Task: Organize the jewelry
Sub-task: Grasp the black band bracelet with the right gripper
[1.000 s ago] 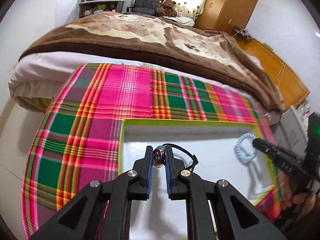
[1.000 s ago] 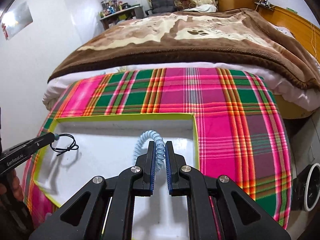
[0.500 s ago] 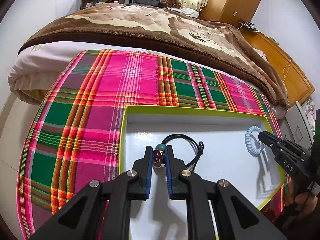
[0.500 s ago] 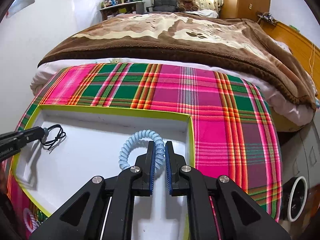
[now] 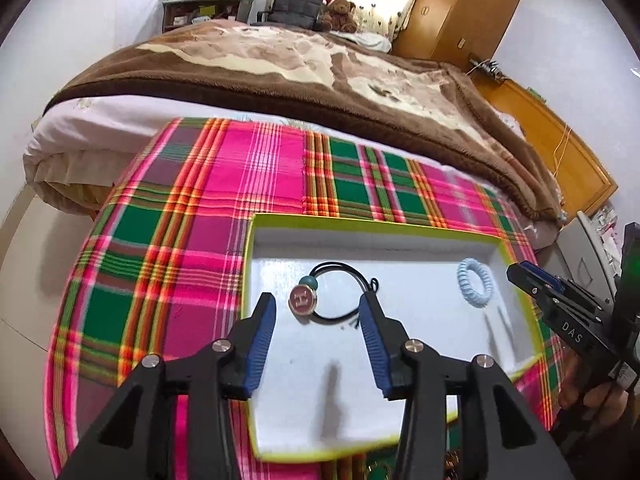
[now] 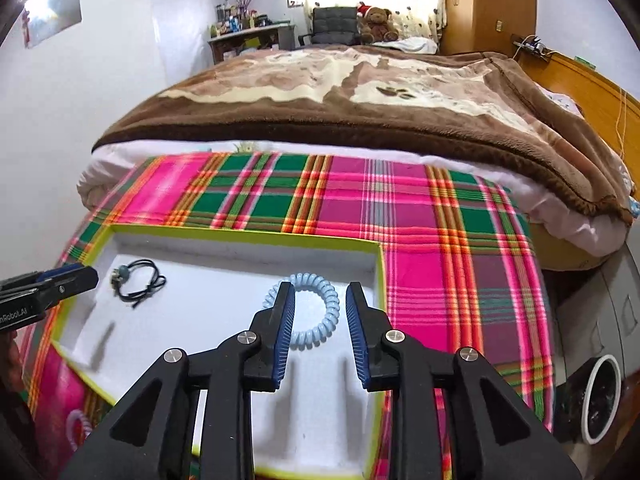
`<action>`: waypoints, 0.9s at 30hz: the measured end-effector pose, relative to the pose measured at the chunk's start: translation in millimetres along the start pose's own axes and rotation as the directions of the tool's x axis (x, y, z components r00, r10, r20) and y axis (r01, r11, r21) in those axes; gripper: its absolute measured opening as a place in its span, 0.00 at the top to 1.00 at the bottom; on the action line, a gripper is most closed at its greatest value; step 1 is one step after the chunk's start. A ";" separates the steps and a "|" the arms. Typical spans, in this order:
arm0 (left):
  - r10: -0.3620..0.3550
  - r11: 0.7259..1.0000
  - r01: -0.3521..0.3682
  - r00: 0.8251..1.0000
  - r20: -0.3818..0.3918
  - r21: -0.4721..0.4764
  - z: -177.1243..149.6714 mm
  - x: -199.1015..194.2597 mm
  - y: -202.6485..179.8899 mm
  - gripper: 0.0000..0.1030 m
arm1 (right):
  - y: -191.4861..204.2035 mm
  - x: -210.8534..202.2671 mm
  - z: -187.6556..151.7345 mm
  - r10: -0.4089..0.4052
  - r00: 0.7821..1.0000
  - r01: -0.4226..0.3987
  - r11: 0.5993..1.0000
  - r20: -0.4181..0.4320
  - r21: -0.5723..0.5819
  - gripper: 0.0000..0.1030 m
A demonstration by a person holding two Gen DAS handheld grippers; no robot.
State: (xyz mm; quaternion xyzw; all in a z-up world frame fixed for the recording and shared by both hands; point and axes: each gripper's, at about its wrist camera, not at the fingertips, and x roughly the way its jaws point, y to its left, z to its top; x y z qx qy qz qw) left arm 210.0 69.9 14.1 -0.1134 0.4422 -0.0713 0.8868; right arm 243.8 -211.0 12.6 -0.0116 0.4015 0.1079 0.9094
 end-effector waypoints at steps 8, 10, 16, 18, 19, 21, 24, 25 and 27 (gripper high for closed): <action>-0.016 1.000 0.017 0.998 0.057 -0.024 -26.8 -37.1 5.1 0.49 | -3.9 -43.8 -31.7 0.017 0.999 -0.018 0.999 0.042 0.032 0.67; -0.010 1.000 0.011 0.998 0.057 -0.018 -39.4 -43.5 6.2 0.48 | -5.4 -52.4 -45.4 0.028 0.999 -0.029 0.999 0.038 0.044 0.67; -0.025 0.999 0.027 0.999 0.042 -0.037 -76.2 -60.0 11.4 0.47 | -3.8 -72.3 -84.4 0.034 0.999 -0.035 0.999 0.018 0.042 0.67; -0.024 0.999 0.025 0.999 0.045 -0.039 -85.7 -64.8 12.4 0.47 | -4.5 -77.6 -96.1 0.038 0.999 -0.039 0.997 0.011 0.060 0.67; -0.032 0.999 0.034 0.998 0.047 -0.038 -90.1 -67.3 12.7 0.47 | -5.0 -79.8 -100.9 0.043 0.999 -0.043 0.997 0.009 0.066 0.67; -0.046 0.998 0.048 0.998 0.045 -0.036 -98.7 -70.6 13.8 0.45 | -4.9 -82.7 -111.2 0.062 0.998 -0.062 0.996 -0.001 0.070 0.66; -0.027 0.999 0.028 0.999 0.031 -0.019 -105.8 -71.6 13.2 0.42 | -2.8 -84.5 -123.9 0.071 0.997 -0.070 0.995 -0.020 0.067 0.66; -0.021 1.000 0.022 0.999 0.030 -0.019 -107.8 -72.6 12.6 0.42 | -1.8 -85.0 -128.5 0.083 0.996 -0.081 0.994 -0.028 0.069 0.66; -0.031 0.999 0.032 0.999 0.030 -0.024 -113.0 -74.4 13.0 0.41 | -1.4 -85.0 -133.7 0.087 0.996 -0.085 0.994 -0.036 0.074 0.66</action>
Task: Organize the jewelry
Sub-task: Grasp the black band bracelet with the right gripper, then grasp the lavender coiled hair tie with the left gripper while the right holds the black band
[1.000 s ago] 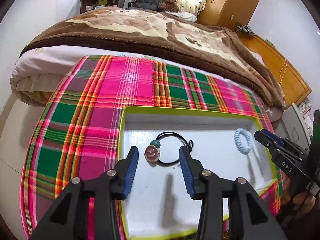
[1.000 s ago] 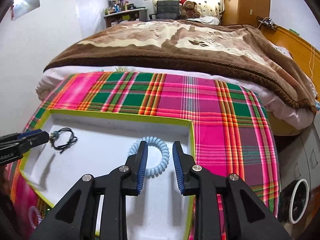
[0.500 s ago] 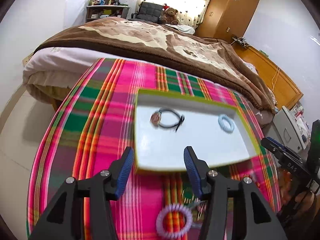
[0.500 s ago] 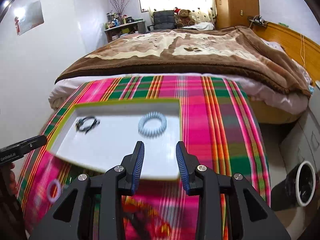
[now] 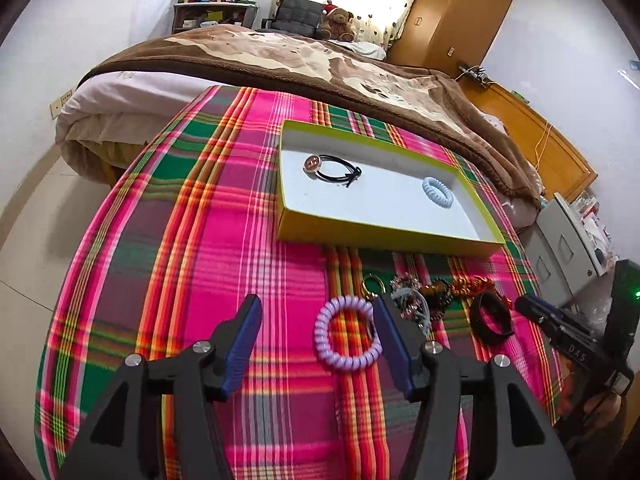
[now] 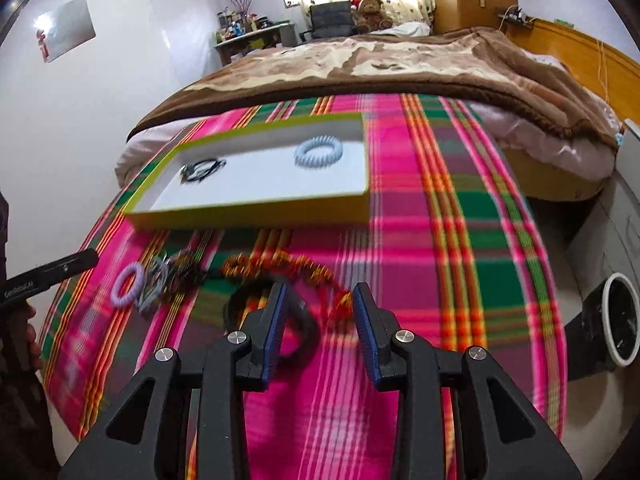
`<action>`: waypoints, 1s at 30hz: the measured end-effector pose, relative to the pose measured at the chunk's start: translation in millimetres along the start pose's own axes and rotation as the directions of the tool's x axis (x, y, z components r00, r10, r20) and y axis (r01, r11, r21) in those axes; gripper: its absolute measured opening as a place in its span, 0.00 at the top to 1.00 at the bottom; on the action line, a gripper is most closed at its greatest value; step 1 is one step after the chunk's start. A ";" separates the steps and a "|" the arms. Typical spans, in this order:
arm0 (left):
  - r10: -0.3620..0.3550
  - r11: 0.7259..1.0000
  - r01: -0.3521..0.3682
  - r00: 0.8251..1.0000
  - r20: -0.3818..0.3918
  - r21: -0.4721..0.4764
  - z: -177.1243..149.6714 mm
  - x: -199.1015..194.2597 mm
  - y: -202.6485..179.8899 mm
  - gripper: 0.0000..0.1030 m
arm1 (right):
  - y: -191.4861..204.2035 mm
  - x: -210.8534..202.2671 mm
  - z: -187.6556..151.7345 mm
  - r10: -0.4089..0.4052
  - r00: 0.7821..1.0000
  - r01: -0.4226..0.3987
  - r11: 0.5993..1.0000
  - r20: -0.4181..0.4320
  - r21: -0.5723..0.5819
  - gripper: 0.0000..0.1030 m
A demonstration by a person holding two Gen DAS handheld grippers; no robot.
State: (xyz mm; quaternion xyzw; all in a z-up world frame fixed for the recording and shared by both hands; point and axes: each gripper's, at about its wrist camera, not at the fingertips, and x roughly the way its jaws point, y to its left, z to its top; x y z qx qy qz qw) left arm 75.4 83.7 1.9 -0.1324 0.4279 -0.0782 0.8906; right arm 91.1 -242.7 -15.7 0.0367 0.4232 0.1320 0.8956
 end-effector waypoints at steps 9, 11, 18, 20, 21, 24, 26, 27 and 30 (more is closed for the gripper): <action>-0.039 0.999 0.038 0.998 -0.052 -0.023 -21.1 1.8 0.5 0.38 | 9.4 13.8 -9.6 0.003 0.998 -0.002 1.000 -0.057 0.009 0.66; -0.031 0.999 0.030 0.997 -0.066 -0.011 -24.3 3.3 -1.5 0.38 | 10.2 17.0 -9.8 0.001 0.998 0.000 1.000 -0.063 0.018 0.66; -0.021 1.000 0.020 0.995 -0.102 -0.012 -30.3 7.6 -1.1 0.38 | 10.1 20.8 -7.8 -0.026 0.997 0.028 0.999 -0.071 0.033 0.79; -0.021 1.000 0.019 0.994 -0.107 -0.019 -30.4 8.6 0.6 0.38 | 9.3 19.5 -7.4 -0.027 0.997 0.029 0.999 -0.068 0.037 0.81; -0.018 1.000 0.016 0.994 -0.106 -0.017 -30.1 8.2 0.5 0.38 | 8.9 18.8 -7.6 -0.027 0.997 0.030 0.999 -0.065 0.038 0.82; -0.010 1.000 0.010 0.995 -0.103 -0.003 -27.9 10.4 -0.9 0.38 | 7.3 16.4 -8.1 -0.027 0.998 0.029 0.999 -0.054 0.046 0.83; 0.006 1.000 -0.006 0.994 -0.105 -0.007 -25.2 13.4 -0.1 0.38 | 5.8 13.2 -8.9 -0.028 0.999 0.031 0.998 -0.041 0.056 0.84; 0.012 1.000 -0.012 0.995 -0.097 -0.004 -23.8 13.3 -0.7 0.38 | 4.8 11.2 -9.2 -0.027 0.999 0.029 0.998 -0.032 0.061 0.85; 0.039 0.999 -0.037 0.993 -0.110 0.015 -21.4 18.3 -3.0 0.38 | 1.0 4.7 -10.0 -0.019 1.000 0.020 0.997 -0.015 0.076 0.86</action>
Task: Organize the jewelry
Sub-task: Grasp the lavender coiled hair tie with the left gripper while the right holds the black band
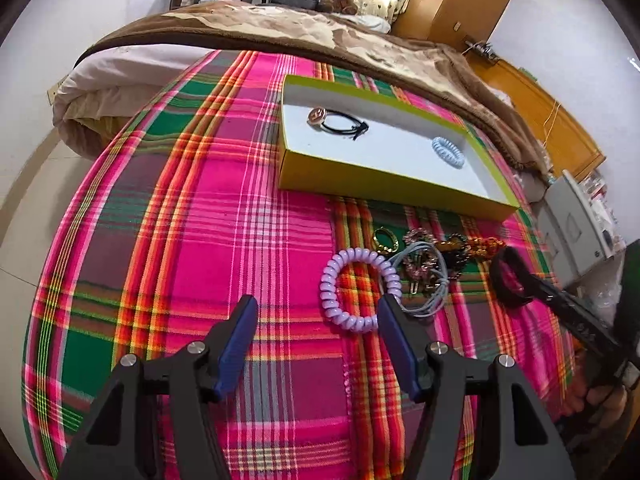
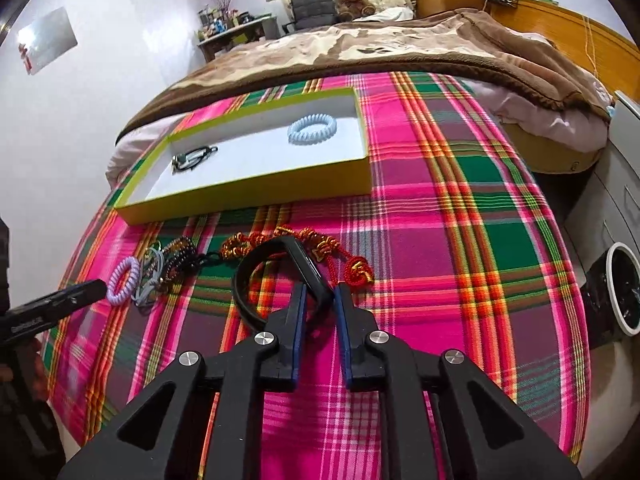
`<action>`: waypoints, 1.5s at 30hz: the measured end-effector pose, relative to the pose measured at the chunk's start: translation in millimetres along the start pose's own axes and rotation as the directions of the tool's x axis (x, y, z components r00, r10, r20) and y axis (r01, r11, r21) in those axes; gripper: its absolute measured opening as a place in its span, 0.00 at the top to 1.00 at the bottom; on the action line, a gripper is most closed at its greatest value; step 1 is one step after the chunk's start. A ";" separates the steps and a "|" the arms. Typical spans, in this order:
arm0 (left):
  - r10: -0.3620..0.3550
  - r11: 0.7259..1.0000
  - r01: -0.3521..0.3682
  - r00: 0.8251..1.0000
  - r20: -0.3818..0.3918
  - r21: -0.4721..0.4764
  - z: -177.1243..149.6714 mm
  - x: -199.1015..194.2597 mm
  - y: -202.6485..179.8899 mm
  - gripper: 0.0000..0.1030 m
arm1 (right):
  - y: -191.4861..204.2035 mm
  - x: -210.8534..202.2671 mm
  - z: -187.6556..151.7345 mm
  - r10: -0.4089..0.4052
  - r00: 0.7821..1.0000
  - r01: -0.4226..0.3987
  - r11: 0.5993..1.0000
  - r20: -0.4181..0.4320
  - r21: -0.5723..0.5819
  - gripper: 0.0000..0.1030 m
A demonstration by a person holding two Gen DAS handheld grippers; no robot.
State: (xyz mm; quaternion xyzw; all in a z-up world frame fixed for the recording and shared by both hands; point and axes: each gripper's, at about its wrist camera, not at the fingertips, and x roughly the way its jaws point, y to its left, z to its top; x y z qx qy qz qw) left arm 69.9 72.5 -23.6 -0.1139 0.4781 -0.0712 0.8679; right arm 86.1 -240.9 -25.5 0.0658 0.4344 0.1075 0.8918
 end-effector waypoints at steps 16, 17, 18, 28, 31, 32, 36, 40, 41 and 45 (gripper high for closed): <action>0.178 0.964 -0.180 0.984 0.032 0.193 5.7 13.2 -26.8 0.77 | -4.6 -5.2 -2.3 0.038 0.999 -0.039 0.999 0.013 0.023 0.86; 0.175 0.962 -0.178 0.984 0.033 0.207 4.6 12.8 -28.6 0.82 | -5.0 -6.0 -2.2 0.039 0.999 -0.040 0.999 0.016 0.023 0.86; 0.171 0.961 -0.174 0.985 0.033 0.214 3.9 12.5 -30.3 0.85 | -5.5 -6.6 -2.2 0.041 0.999 -0.042 0.999 0.018 0.023 0.86; 0.110 0.982 -0.117 0.993 0.054 0.151 1.2 1.3 -27.3 0.90 | -6.5 -9.3 -0.7 0.044 0.999 -0.044 0.999 0.029 0.030 0.86; 0.101 0.985 -0.109 0.993 0.067 0.131 2.9 -4.7 -25.2 0.90 | -6.0 -11.4 -0.4 0.045 0.998 -0.047 0.998 0.036 0.031 0.86; 0.092 0.987 -0.100 0.993 0.071 0.129 3.7 -6.8 -25.2 0.90 | -6.0 -12.2 0.2 0.045 0.998 -0.046 0.998 0.039 0.032 0.86; 0.086 0.989 -0.097 0.992 0.095 0.116 9.5 -15.6 -24.5 0.90 | -5.6 -16.5 3.5 0.045 0.998 -0.047 0.998 0.053 0.031 0.86; 0.077 0.990 -0.089 0.991 0.107 0.109 15.6 -18.5 -23.5 0.90 | -4.9 -18.7 7.0 0.042 0.997 -0.044 0.999 0.063 0.031 0.86; 0.079 0.990 -0.091 0.991 0.105 0.111 15.8 -17.4 -23.1 0.90 | -4.9 -19.2 7.2 0.043 0.997 -0.045 0.998 0.065 0.033 0.86; 0.092 0.990 -0.099 0.993 0.078 0.104 12.7 -8.2 -17.8 0.90 | -4.0 -18.9 6.4 0.044 0.997 -0.046 0.998 0.062 0.032 0.86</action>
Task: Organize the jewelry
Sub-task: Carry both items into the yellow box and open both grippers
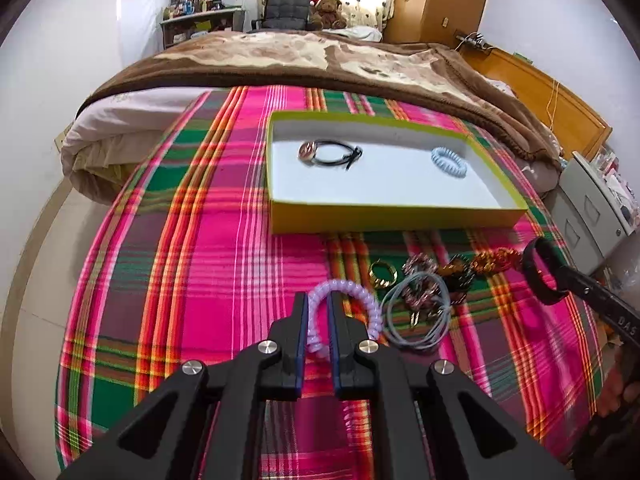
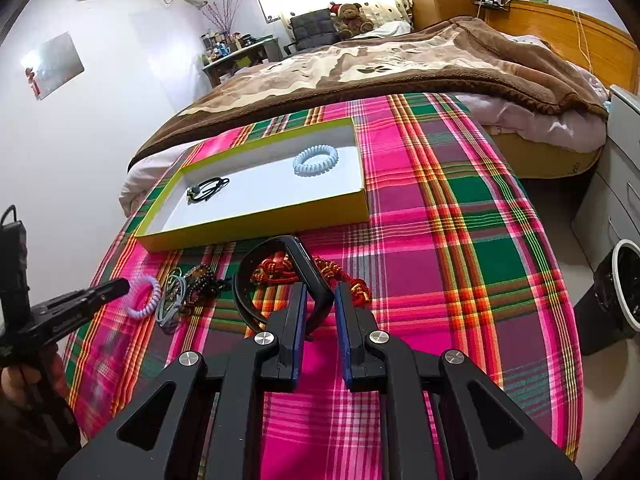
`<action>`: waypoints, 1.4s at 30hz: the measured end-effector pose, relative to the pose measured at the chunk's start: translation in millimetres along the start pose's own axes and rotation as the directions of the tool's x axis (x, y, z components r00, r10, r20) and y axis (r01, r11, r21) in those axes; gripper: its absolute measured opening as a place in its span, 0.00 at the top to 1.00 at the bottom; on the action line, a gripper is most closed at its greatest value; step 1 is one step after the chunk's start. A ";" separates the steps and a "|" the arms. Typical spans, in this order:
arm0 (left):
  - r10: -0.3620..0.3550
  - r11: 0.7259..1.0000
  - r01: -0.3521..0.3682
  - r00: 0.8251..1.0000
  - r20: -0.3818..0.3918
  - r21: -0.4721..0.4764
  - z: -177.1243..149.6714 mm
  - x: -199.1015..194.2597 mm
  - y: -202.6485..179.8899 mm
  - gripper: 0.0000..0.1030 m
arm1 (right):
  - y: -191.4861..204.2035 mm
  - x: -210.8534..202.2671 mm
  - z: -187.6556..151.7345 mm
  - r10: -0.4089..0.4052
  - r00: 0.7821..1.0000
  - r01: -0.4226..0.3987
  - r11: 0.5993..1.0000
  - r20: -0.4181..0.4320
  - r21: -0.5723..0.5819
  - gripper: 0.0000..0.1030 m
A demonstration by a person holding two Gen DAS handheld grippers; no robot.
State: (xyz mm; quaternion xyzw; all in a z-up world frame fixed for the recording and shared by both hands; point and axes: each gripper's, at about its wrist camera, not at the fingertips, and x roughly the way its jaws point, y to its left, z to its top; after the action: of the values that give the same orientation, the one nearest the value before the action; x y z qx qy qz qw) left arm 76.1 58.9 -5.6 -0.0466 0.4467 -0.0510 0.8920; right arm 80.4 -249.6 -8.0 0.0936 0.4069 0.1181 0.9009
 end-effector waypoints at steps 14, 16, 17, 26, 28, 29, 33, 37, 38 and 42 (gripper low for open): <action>0.038 0.999 -0.036 0.998 -0.055 0.025 -4.7 19.6 2.9 0.67 | 2.8 2.9 0.5 0.001 1.000 -0.001 1.000 -0.007 -0.004 0.86; 0.048 0.998 -0.046 0.998 -0.046 0.041 -4.4 21.2 2.1 0.67 | 3.4 3.3 0.8 0.001 1.000 -0.001 1.000 -0.006 -0.003 0.86; 0.053 0.998 -0.051 0.997 -0.047 0.044 -4.0 21.4 2.0 0.67 | 3.7 3.5 0.9 0.002 1.000 -0.002 1.000 -0.006 -0.004 0.86; 0.063 0.996 -0.060 0.997 -0.040 0.069 -3.8 16.6 0.2 0.90 | 2.9 4.9 2.0 -0.002 1.000 0.002 1.000 -0.009 -0.002 0.86; 0.047 0.998 -0.045 0.999 -0.027 0.053 -2.9 10.9 2.3 0.90 | 3.3 5.2 3.8 -0.002 1.000 0.002 1.000 -0.008 -0.002 0.86; 0.037 0.998 -0.035 0.999 -0.023 0.050 -1.7 8.4 3.1 0.90 | 3.2 5.3 4.6 -0.002 1.000 0.002 1.000 -0.006 -0.001 0.86; 0.018 0.999 -0.018 1.000 0.006 0.036 5.5 -1.4 4.4 0.91 | 5.4 4.5 9.1 0.000 1.000 0.000 1.000 0.002 -0.004 0.86; -0.017 0.999 0.016 0.999 0.032 0.030 14.6 -9.3 4.0 0.90 | 8.5 7.3 18.0 -0.001 1.000 0.001 1.000 0.003 -0.014 0.86; -0.025 0.999 0.024 0.999 0.033 0.029 17.4 -9.4 4.2 0.90 | 9.3 8.0 20.3 -0.002 1.000 0.002 1.000 0.003 -0.017 0.86; -0.029 0.999 0.028 0.998 0.049 0.019 31.9 -8.4 3.6 0.90 | 15.3 12.9 38.3 -0.001 1.000 0.001 0.999 0.008 -0.037 0.86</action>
State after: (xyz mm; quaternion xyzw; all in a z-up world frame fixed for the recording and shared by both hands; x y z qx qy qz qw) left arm 96.8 64.8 19.7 -0.0459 0.4233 -0.0666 0.9023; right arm 115.5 -234.1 11.8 0.0772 0.4009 0.1248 0.9043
